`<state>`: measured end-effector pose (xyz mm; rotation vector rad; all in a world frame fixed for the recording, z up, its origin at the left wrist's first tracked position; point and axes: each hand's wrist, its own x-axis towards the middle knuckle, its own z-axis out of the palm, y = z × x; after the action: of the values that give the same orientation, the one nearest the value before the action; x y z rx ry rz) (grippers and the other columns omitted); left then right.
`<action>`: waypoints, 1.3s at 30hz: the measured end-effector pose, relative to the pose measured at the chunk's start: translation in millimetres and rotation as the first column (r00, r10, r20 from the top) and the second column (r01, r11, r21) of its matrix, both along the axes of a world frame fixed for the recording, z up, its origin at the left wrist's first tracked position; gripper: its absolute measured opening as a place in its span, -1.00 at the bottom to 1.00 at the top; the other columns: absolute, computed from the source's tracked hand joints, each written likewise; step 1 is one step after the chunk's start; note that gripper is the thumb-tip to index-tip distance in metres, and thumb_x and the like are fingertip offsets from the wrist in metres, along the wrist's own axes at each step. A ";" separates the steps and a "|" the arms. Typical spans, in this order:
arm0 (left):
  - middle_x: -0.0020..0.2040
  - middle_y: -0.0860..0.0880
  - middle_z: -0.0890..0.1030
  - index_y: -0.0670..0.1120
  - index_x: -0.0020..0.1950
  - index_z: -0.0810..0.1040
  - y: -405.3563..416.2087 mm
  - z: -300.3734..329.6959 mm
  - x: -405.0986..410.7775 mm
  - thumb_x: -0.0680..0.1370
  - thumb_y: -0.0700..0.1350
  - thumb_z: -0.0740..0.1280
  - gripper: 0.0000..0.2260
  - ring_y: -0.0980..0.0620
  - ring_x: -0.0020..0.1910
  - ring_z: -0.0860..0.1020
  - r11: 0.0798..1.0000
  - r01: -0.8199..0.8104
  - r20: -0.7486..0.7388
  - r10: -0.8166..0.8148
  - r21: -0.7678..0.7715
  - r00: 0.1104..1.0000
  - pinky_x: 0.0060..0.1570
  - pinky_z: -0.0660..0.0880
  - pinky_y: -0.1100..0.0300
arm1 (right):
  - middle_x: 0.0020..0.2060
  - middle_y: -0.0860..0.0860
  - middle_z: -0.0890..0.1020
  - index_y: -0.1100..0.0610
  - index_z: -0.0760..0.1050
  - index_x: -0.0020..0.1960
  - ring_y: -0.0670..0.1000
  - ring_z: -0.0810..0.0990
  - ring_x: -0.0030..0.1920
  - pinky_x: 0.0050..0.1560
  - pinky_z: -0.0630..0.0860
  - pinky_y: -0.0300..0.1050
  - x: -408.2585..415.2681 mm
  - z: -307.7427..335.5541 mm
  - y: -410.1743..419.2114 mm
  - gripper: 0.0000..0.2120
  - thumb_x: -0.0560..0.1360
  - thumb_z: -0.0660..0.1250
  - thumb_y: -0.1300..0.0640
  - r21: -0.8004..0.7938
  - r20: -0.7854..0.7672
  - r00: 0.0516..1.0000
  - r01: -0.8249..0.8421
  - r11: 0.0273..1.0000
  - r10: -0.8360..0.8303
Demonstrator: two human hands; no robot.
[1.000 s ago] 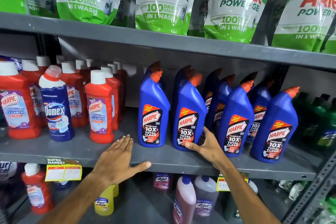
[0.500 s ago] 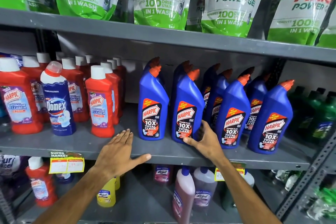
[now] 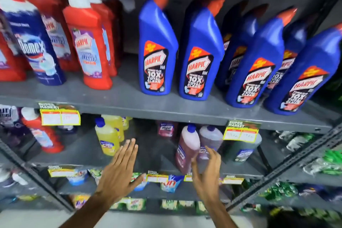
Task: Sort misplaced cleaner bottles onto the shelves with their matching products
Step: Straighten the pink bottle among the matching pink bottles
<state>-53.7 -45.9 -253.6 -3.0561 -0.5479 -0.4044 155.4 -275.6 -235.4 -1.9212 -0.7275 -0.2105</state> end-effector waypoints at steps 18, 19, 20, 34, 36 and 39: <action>0.70 -0.26 -0.15 -0.28 0.68 -0.11 49.0 -145.4 71.4 0.52 0.54 -0.06 0.05 -0.21 0.70 -0.11 0.980 -0.087 -0.255 0.040 -0.178 0.966 0.68 -0.10 -0.05 | 0.16 0.02 0.65 -0.03 0.43 0.30 0.07 0.67 0.13 0.18 0.56 -0.23 25.4 -110.4 56.0 -0.41 0.41 0.66 0.10 -0.002 -0.377 0.923 0.078 0.997 -0.074; 0.70 -0.28 -0.12 -0.28 0.67 -0.09 49.0 -146.9 71.8 0.53 0.53 -0.05 0.05 -0.21 0.70 -0.08 0.981 -0.090 -0.249 0.045 -0.173 0.967 0.68 -0.07 -0.07 | 0.18 0.01 0.66 0.00 0.45 0.33 0.06 0.68 0.13 0.19 0.58 -0.15 27.0 -113.1 58.1 -0.42 0.41 0.65 0.09 0.009 -0.389 0.920 0.056 0.998 -0.048; 0.70 -0.29 -0.07 -0.30 0.67 -0.05 48.1 -148.1 71.8 0.54 0.52 -0.03 0.04 -0.23 0.70 -0.03 0.981 -0.092 -0.233 0.050 -0.171 0.971 0.67 -0.02 -0.09 | 0.19 0.01 0.68 0.03 0.47 0.34 0.05 0.70 0.14 0.20 0.60 -0.09 29.0 -115.4 60.5 -0.42 0.42 0.65 0.09 0.026 -0.407 0.913 0.028 0.999 -0.015; 0.72 -0.20 0.00 -0.23 0.69 -0.03 46.4 -157.6 68.1 0.57 0.53 0.00 0.00 -0.13 0.70 -0.02 0.980 -0.103 -0.176 0.073 -0.171 0.982 0.67 0.05 -0.06 | 0.20 -0.14 0.71 -0.11 0.43 0.37 -0.11 0.72 0.17 0.21 0.67 -0.07 58.9 -133.4 107.1 -0.37 0.40 0.66 -0.04 -0.064 -0.505 0.817 -0.357 0.932 0.278; 0.71 -0.21 0.01 -0.24 0.69 -0.01 46.4 -157.7 68.5 0.58 0.53 -0.01 -0.01 -0.15 0.70 0.00 0.982 -0.101 -0.177 0.073 -0.156 0.981 0.67 0.06 -0.07 | 0.19 -0.13 0.71 -0.12 0.43 0.36 -0.12 0.72 0.16 0.22 0.68 -0.05 60.3 -138.3 107.1 -0.35 0.38 0.67 -0.03 -0.099 -0.515 0.816 -0.362 0.927 0.264; 0.71 -0.22 0.01 -0.24 0.69 -0.01 46.7 -159.2 68.8 0.58 0.52 0.00 -0.01 -0.15 0.70 0.00 0.982 -0.099 -0.172 0.072 -0.158 0.982 0.66 0.08 -0.08 | 0.17 -0.11 0.72 -0.10 0.45 0.34 -0.13 0.71 0.14 0.21 0.68 -0.04 62.4 -142.2 108.8 -0.39 0.40 0.67 0.04 -0.091 -0.519 0.816 -0.349 0.933 0.254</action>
<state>15.1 0.8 -412.7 -3.1670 -0.7362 -0.1050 217.8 -166.8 -377.6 -1.8796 -0.6984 0.5612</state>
